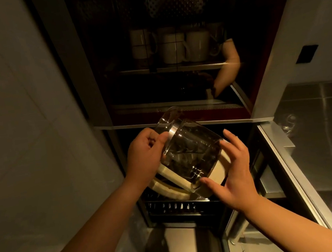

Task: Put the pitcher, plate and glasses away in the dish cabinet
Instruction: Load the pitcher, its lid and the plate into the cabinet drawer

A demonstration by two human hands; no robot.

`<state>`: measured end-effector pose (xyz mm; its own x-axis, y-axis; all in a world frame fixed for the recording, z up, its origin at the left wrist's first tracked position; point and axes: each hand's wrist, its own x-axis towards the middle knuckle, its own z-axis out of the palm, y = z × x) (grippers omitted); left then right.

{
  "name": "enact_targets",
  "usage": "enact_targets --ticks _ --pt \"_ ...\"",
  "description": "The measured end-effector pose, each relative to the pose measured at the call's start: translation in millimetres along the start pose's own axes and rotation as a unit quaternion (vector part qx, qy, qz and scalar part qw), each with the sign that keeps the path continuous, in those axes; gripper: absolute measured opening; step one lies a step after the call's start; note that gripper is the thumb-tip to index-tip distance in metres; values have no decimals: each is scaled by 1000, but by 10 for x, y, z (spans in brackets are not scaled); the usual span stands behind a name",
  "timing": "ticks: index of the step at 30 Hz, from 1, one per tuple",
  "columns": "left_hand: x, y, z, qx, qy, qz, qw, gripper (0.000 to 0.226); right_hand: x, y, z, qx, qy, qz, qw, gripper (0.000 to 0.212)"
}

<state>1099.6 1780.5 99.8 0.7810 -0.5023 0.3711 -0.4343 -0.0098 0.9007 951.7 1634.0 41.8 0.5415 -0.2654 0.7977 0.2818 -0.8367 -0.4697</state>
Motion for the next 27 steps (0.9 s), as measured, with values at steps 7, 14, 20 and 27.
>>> enact_targets --ticks 7,14,20,27 --pt "-38 68 50 26 30 8 999 27 -266 -346 304 -114 -230 -255 932 33" --pt "-117 158 129 39 25 18 999 26 -345 -427 462 -253 -321 -216 887 47" --pt "-146 214 172 53 39 11 998 27 -503 -353 534 -279 -367 -159 873 82" --pt "-164 283 151 48 34 1 998 26 -524 -344 529 -284 -360 -134 878 100"
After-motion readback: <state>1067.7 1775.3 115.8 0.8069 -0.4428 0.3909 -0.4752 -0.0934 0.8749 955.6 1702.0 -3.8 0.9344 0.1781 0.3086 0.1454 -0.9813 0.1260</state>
